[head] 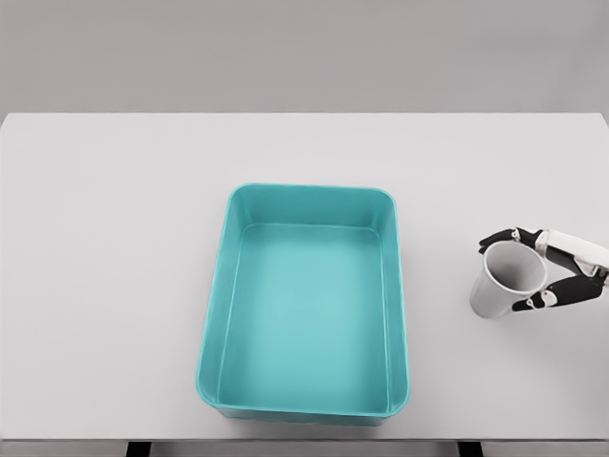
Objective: Put the paper cup into the basket with your right arm
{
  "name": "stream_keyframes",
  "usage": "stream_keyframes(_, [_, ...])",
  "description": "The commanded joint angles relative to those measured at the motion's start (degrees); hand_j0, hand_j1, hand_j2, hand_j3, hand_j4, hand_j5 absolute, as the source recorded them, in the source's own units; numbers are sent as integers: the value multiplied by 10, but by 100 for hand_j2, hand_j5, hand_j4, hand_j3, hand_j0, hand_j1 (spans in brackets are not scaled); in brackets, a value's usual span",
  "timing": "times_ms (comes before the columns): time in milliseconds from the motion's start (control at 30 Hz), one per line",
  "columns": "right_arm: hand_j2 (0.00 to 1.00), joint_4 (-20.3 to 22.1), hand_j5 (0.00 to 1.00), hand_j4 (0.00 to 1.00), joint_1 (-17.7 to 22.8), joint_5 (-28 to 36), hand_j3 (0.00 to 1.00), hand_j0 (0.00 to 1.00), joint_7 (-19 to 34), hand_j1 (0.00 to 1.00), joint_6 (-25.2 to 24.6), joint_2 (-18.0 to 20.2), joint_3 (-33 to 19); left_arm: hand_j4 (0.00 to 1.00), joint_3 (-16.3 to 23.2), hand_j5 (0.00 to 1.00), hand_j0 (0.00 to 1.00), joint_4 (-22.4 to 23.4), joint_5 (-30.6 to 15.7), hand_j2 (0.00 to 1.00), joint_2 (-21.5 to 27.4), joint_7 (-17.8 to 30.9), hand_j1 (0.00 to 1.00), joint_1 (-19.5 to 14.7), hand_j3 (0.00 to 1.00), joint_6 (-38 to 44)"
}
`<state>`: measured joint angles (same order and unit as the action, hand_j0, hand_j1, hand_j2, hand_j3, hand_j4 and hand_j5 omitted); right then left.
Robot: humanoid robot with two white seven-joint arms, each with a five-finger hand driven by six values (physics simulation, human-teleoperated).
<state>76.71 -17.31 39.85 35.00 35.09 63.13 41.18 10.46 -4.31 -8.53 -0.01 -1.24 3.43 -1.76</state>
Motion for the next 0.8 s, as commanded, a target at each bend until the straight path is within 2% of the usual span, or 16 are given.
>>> stream_keyframes(0, [76,5,76,76,-1,8,76,76,0,76,-1,1,-3,100,0,100,100,0,0,100,0,0,100,0,100,0])
stream_keyframes(133, [80,21,80,80,-6,10,80,80,0,80,-1,-1,-23,100,0,100,100,0,0,100,0,0,100,0,100,0])
stream_keyframes(433, [80,58,80,80,-39,11,80,80,0,80,-1,-24,-44,100,0,100,100,0,0,100,0,0,100,0,100,0])
stream_keyframes(767, [78,88,78,78,-43,11,78,78,0,78,-1,-34,-65,100,0,100,100,0,0,100,0,0,100,0,100,0])
